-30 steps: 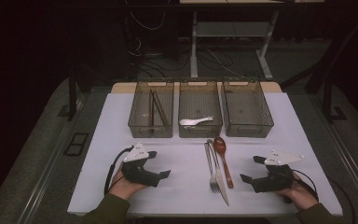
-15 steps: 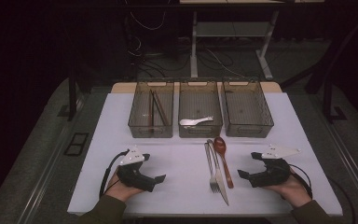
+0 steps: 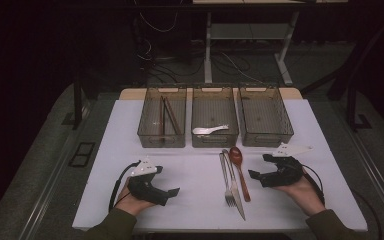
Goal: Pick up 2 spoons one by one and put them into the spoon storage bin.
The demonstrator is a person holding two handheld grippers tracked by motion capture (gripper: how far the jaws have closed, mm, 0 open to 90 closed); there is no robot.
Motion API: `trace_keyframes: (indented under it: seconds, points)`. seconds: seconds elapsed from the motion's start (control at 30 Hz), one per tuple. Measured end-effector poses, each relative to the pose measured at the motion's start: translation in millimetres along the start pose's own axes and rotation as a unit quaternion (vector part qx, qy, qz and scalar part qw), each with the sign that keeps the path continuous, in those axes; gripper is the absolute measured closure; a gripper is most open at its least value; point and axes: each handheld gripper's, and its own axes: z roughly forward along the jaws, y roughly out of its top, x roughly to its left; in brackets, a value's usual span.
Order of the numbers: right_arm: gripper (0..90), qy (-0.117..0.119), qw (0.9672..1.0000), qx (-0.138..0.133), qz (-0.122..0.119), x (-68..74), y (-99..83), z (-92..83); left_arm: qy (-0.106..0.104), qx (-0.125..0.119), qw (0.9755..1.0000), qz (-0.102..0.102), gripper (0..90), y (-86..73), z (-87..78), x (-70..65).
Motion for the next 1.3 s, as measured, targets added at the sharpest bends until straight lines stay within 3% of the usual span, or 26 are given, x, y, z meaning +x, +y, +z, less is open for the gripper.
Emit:
trace_keyframes:
  seconds: [0.2,0.33,0.73,0.9,1.3]
  points:
    - [19.0,0.0,0.9999,0.007,0.012,-4.5,11.7,9.2,-0.003,0.002,1.0,-0.003,0.0,0.4,0.6,-1.2]
    - [25.3,-0.001,0.9999,0.011,0.011,-3.9,16.4,15.7,-0.004,-0.003,1.0,0.004,0.0,0.8,0.3,-2.5]
    - [72.8,0.043,0.9978,0.045,-0.023,8.2,19.5,32.7,-0.009,-0.003,1.0,-0.001,0.6,0.7,1.6,-2.8]
    - [88.6,0.059,0.9959,0.057,-0.036,15.4,20.1,40.4,-0.01,-0.003,0.9999,-0.002,0.7,0.1,1.4,-2.5]
    - [89.6,0.073,0.9907,0.099,-0.058,29.8,12.6,53.3,-0.012,-0.003,0.9999,-0.002,2.1,-0.4,1.2,-2.1]
